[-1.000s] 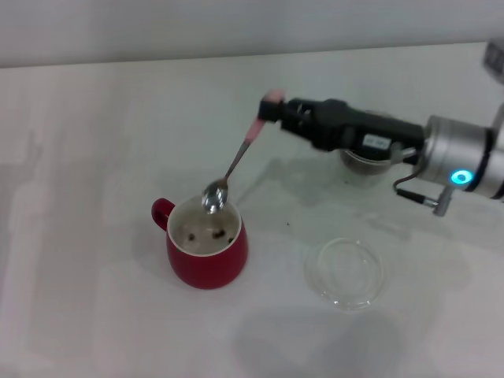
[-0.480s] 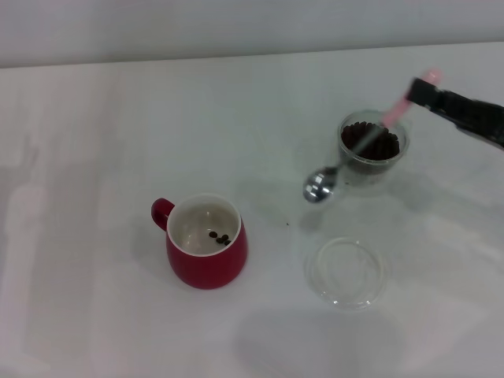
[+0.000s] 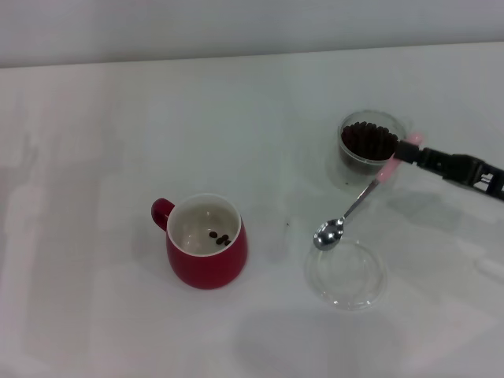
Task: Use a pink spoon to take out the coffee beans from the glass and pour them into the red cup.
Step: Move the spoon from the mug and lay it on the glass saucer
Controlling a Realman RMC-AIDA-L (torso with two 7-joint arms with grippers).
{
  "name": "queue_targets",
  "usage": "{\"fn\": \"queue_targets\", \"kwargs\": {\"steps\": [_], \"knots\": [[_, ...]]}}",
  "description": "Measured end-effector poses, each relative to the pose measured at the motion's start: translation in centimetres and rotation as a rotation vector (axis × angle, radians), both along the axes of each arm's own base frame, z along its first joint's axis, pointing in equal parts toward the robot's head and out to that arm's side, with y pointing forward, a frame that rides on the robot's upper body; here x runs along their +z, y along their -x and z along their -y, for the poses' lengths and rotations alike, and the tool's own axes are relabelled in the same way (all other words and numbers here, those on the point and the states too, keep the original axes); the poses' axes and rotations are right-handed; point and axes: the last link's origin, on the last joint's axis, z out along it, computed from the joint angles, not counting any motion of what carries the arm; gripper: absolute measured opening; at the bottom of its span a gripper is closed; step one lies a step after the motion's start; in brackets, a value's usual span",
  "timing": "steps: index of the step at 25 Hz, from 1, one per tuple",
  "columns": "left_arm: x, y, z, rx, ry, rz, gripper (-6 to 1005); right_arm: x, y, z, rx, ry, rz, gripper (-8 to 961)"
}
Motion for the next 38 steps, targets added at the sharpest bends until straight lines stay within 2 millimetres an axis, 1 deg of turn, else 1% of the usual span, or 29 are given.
{"fn": "queue_targets", "kwargs": {"steps": [6, 10, 18, 23, 33, 38], "knots": [[0.1, 0.2, 0.1, 0.005, -0.001, -0.004, 879, -0.8, -0.8, -0.1, -0.036, 0.031, 0.062, 142], [0.2, 0.3, 0.1, 0.007, -0.002, -0.007, 879, -0.9, -1.2, 0.1, -0.052, 0.032, 0.08, 143], [0.4, 0.4, 0.0, 0.005, -0.006, -0.016, 879, -1.0, -2.7, 0.1, -0.084, 0.043, 0.177, 143], [0.4, 0.4, 0.1, 0.005, -0.007, -0.015, 880, -1.0, -2.5, 0.0, -0.056, 0.067, 0.203, 143], [0.3, 0.4, 0.1, 0.006, -0.006, -0.013, 880, -1.6, -2.0, -0.2, -0.016, 0.109, 0.227, 143], [0.3, 0.3, 0.1, 0.005, -0.005, -0.01, 880, -1.8, -2.0, -0.2, -0.017, 0.119, 0.234, 227]]}}
